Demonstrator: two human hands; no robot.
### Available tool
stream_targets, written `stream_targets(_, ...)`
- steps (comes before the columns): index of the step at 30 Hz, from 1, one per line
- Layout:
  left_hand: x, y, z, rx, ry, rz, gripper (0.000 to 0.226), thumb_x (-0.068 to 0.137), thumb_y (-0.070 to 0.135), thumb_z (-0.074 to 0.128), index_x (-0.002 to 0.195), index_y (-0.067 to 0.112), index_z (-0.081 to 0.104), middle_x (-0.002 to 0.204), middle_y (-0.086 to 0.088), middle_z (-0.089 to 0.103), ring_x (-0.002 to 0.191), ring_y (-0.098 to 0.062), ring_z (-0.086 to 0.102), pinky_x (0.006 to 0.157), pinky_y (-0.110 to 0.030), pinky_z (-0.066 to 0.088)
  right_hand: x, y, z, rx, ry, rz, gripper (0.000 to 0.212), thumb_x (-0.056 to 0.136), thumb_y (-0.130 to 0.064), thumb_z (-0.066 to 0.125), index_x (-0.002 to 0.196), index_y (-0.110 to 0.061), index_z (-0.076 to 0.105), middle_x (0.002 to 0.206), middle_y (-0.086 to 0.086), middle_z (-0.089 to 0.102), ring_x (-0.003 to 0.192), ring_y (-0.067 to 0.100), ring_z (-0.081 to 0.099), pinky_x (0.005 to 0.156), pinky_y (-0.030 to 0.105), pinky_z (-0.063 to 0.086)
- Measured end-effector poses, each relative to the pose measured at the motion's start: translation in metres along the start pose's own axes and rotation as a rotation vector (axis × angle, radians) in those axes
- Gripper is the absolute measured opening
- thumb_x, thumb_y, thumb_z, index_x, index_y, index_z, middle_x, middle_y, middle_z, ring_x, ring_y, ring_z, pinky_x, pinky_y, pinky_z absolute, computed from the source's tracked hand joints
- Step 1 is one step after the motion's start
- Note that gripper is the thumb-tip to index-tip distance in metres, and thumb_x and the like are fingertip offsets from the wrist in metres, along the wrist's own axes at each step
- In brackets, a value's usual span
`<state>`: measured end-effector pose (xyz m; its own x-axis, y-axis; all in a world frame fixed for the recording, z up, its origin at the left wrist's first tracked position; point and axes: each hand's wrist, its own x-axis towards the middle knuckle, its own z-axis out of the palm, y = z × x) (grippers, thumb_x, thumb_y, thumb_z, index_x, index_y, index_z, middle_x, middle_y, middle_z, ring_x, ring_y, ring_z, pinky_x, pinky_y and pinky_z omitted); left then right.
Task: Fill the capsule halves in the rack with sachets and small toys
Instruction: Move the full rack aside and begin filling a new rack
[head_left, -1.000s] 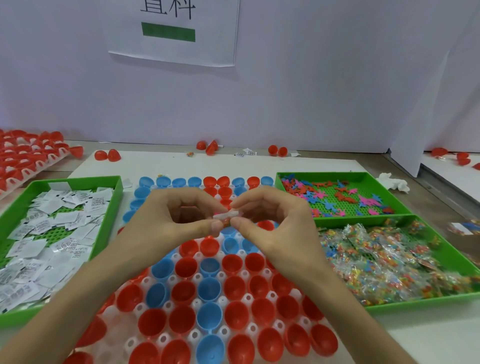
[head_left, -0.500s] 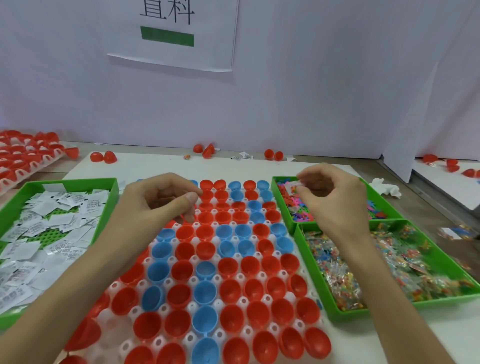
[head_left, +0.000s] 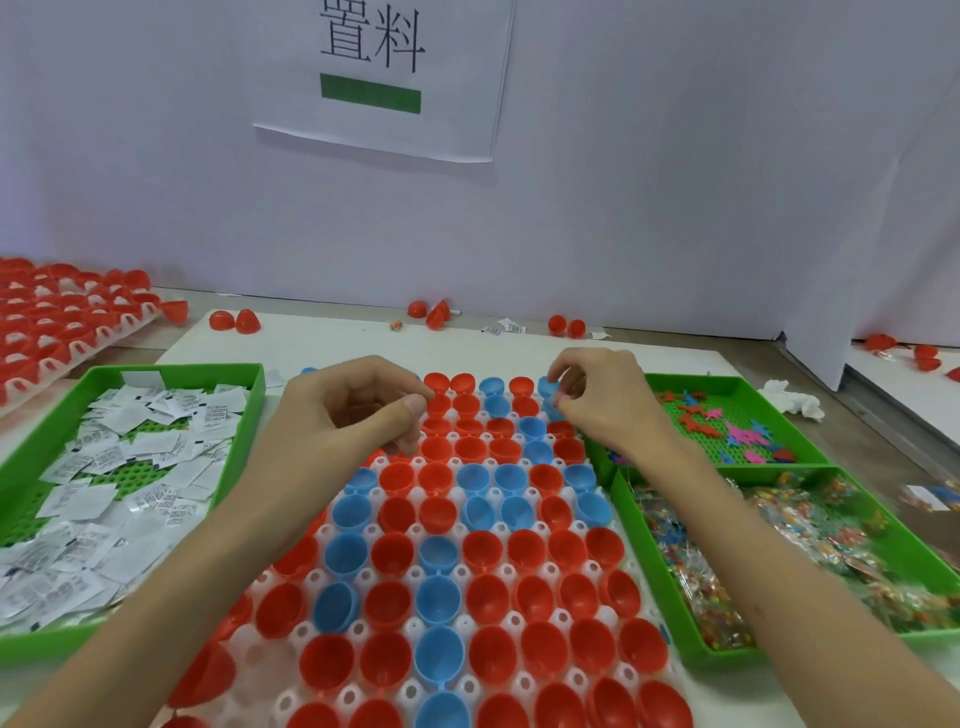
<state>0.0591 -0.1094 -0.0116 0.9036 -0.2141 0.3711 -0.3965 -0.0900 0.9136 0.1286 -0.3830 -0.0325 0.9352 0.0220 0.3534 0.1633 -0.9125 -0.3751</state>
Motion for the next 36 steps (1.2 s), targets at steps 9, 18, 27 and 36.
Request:
stream_targets(9, -0.001, 0.001, 0.002, 0.016, -0.006, -0.009, 0.015, 0.089, 0.007, 0.067, 0.084, 0.019, 0.075, 0.065, -0.006, 0.069, 0.060, -0.014, 0.067, 0.062, -0.016, 0.054, 0.002, 0.002, 0.000, 0.034, 0.000, -0.012, 0.020, 0.083, -0.006, 0.073, 0.094, -0.023, 0.071, 0.082, -0.008, 0.070, 0.075, 0.001, 0.064, 0.071, 0.017, 0.054)
stream_targets(18, 0.000, 0.001, 0.001, 0.020, 0.004, -0.016, 0.018, 0.089, 0.008, 0.067, 0.082, 0.022, 0.076, 0.066, -0.007, 0.069, 0.061, -0.015, 0.067, 0.064, -0.017, 0.056, 0.005, -0.001, 0.006, 0.026, -0.059, 0.034, 0.021, 0.080, -0.007, 0.077, 0.086, -0.026, 0.071, 0.079, -0.010, 0.069, 0.072, 0.000, 0.065, 0.066, 0.014, 0.052)
stream_targets(27, 0.001, 0.000, -0.001, 0.048, 0.042, -0.022, 0.014, 0.089, 0.009, 0.068, 0.086, 0.020, 0.075, 0.068, -0.004, 0.071, 0.063, -0.013, 0.068, 0.064, -0.015, 0.055, 0.012, -0.005, 0.005, 0.030, -0.092, 0.098, 0.023, 0.078, -0.003, 0.076, 0.083, -0.025, 0.071, 0.082, -0.010, 0.067, 0.075, 0.000, 0.062, 0.066, 0.013, 0.050)
stream_targets(36, 0.008, 0.001, -0.018, 0.151, 0.190, -0.004, 0.014, 0.090, 0.009, 0.067, 0.087, 0.021, 0.073, 0.070, -0.002, 0.071, 0.064, -0.012, 0.068, 0.065, -0.016, 0.056, 0.013, -0.007, 0.007, -0.044, -0.139, 0.112, 0.024, 0.080, 0.000, 0.075, 0.089, -0.022, 0.072, 0.087, -0.009, 0.062, 0.078, 0.004, 0.060, 0.066, 0.011, 0.045)
